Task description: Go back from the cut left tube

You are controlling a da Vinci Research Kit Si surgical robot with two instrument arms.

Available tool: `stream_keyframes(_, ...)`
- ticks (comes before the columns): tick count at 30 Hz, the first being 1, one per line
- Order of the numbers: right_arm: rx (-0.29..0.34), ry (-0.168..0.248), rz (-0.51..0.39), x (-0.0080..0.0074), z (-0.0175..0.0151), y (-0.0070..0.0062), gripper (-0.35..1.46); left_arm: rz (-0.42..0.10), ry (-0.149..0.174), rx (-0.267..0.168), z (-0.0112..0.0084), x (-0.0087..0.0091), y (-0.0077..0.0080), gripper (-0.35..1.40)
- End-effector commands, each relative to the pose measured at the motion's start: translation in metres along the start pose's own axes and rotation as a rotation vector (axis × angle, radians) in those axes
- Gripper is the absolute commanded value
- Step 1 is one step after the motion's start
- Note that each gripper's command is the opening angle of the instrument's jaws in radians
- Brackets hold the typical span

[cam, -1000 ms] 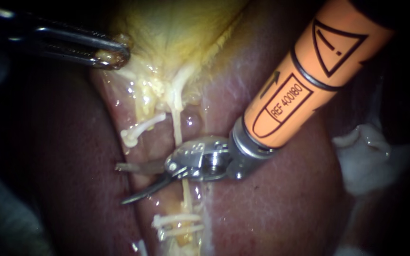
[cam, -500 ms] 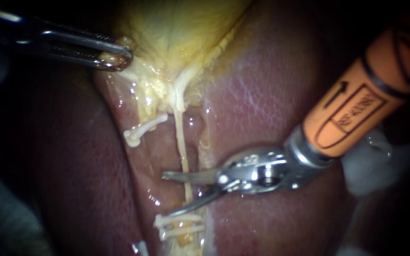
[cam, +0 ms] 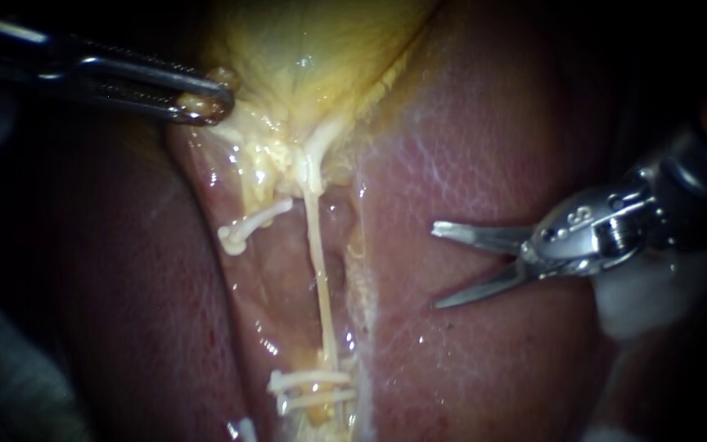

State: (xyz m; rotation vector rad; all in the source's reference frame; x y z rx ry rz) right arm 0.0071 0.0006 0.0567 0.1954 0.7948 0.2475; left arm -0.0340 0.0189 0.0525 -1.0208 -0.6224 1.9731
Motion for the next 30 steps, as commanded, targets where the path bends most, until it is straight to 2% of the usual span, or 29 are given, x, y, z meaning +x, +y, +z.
stream_keyframes(1,-0.013,-0.006,0.004,0.0,0.0,0.0,1.41,0.0,0.0,0.0,0.0,0.0,0.0,-0.35)
stream_keyframes(4,-0.028,-0.017,0.0,0.0,0.0,0.0,1.43,0.0,0.001,0.002,0.0003,-0.0001,0.0,-0.35)
stream_keyframes(8,0.006,-0.006,-0.001,-0.0001,-0.0001,0.0,1.43,-0.002,-0.001,-0.005,0.0018,-0.0008,0.0001,-0.35)
stream_keyframes(15,0.006,-0.006,-0.001,-0.0001,-0.0001,0.0,1.45,-0.002,-0.032,-0.018,0.0066,-0.0024,-0.0002,-0.35)
stream_keyframes(18,0.007,-0.006,-0.001,-0.0001,-0.0001,0.0,1.45,0.001,-0.037,-0.023,0.0079,-0.0028,-0.0004,-0.35)
stream_keyframes(22,0.007,-0.006,-0.002,-0.0002,-0.0001,0.0,1.45,-0.002,-0.04,-0.022,0.0085,-0.003,-0.0005,-0.35)
stream_keyframes(30,0.016,-0.003,-0.002,-0.0002,-0.0002,0.0,1.45,-0.002,-0.041,-0.025,0.0083,-0.0029,-0.0007,-0.35)
